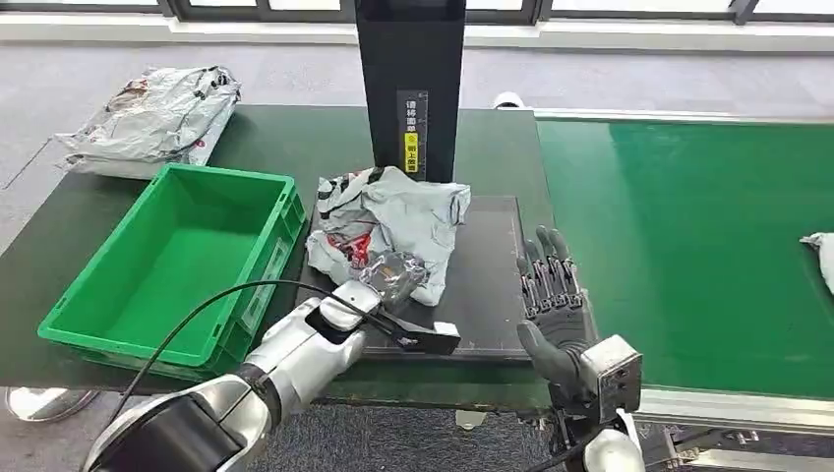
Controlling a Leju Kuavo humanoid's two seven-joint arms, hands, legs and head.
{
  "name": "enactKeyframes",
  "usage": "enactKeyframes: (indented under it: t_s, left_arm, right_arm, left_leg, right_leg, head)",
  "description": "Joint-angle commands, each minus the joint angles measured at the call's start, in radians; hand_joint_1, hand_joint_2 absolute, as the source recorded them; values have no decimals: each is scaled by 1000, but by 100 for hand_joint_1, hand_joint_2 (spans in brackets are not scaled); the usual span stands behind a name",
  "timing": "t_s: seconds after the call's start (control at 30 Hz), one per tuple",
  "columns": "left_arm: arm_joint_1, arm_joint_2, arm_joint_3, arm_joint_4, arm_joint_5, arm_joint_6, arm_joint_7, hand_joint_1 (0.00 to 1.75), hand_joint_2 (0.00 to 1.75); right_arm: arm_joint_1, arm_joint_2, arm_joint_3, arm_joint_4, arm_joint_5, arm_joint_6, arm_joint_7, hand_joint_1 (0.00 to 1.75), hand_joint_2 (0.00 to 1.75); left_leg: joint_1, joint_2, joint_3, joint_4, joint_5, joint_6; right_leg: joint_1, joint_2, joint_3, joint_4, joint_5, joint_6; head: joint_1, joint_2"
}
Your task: Moved the parcel from conveyor to table for the left to box.
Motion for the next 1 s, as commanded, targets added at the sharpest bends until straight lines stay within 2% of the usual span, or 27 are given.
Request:
enactKeyframes:
  t_s: [0.03, 0.07, 0.13, 0.17, 0.2, 0.23, 0.3, 0.37, 0.43, 0.47, 0.57, 0.7, 0.87, 1.0]
  left_arm:
    - [-27, 53, -115, 62, -92, 129, 175, 175, 175]
    - [-29, 55, -116, 58, -102, 144, 193, 175, 175]
    - [-32, 71, -94, 14, -134, 315, 301, 175, 175]
    - [-36, 75, -71, -1, -148, 336, 303, 175, 175]
    - [-22, 98, -28, -74, -159, 461, 346, 175, 175]
    - [-22, 103, 1, -92, -177, 444, 334, 175, 175]
    - [19, 138, 78, -227, -215, 554, 351, 175, 175]
    - [63, 182, 112, -377, -215, 571, 350, 175, 175]
    - [119, 216, 150, -553, -215, 659, 368, 175, 175]
    - [143, 223, 187, -631, -215, 632, 338, 175, 175]
    - [218, 207, 304, -860, -215, 672, 262, 175, 175]
    - [272, 191, 377, -1031, -215, 700, 189, 175, 175]
    - [264, 203, 388, -1086, -215, 739, 157, 175, 175]
    - [169, 208, 447, -1050, -215, 714, 126, 175, 175]
  right_arm:
    - [-15, -28, 15, 55, -10, 4, 1, 0, 175]
    - [-9, -28, 14, 44, -10, 4, 1, 0, 175]
    - [5, -25, 5, 25, -11, 3, 7, 0, 175]
    - [11, -24, 3, 18, -10, 3, 10, 0, 175]
    - [15, -24, -1, 17, -10, 1, 16, 0, 175]
    - [16, -26, -1, 17, -11, 3, 16, 0, 175]
    - [17, -26, -5, 21, -13, -4, 20, 0, 175]
    - [10, -24, -8, 30, -15, -7, 22, 0, 175]
    - [-6, -13, -18, 39, -17, -16, 28, 0, 175]
    - [-13, -11, -20, 41, -18, -17, 31, 0, 175]
    - [-25, 3, -29, 47, -17, -26, 43, 0, 175]
    - [-16, 12, -34, 52, -9, -37, 45, 0, 175]
    - [11, 4, -41, 58, -7, -55, 24, 0, 175]
    - [54, -36, -26, 63, -29, -71, -16, 0, 175]
  left_leg:
    - [1, 6, 2, -2, 1, 0]
    - [1, 4, 1, -1, 0, 0]
    - [0, 3, 0, -1, 0, 0]
    - [1, 5, 1, -2, 1, 0]
    - [1, 4, 0, 0, 0, -1]
    - [1, 4, -1, -1, 1, -1]
    - [1, 4, -2, -1, 1, -1]
    - [1, 5, -2, -2, 1, -1]
    - [2, 5, -2, 0, 1, -1]
    - [2, 7, -2, -1, 1, -1]
    - [2, 6, -4, 0, 0, -2]
    - [2, 7, -5, 1, 0, -1]
    - [3, 4, -5, 0, 0, -1]
    - [3, 2, -6, 0, 0, -1]
  right_leg:
    - [2, 0, 1, -3, 2, -1]
    - [2, 0, 0, -1, 1, -1]
    - [2, -1, 0, -1, 1, -1]
    - [2, -1, 0, -2, 1, -1]
    - [2, -1, -1, -1, 1, -1]
    - [3, -1, -2, -1, 1, -2]
    - [3, -2, -3, -2, 2, -2]
    - [3, -1, -2, -2, 2, -3]
    - [2, 1, -3, 0, 1, -2]
    - [3, 2, -4, -1, 2, -2]
    - [2, 2, -6, 0, 2, -2]
    - [3, 2, -6, 0, 1, -2]
    - [3, 1, -6, 0, 1, -3]
    - [4, -1, -6, 0, 0, -3]
  head:
    - [0, 0]
    - [0, 0]
    - [0, 0]
    - [0, 0]
    - [0, 0]
    - [0, 0]
    - [0, 0]
    - [0, 0]
    - [0, 0]
    - [0, 0]
    - [0, 0]
    - [0, 0]
    - [0, 0]
    - [0, 0]
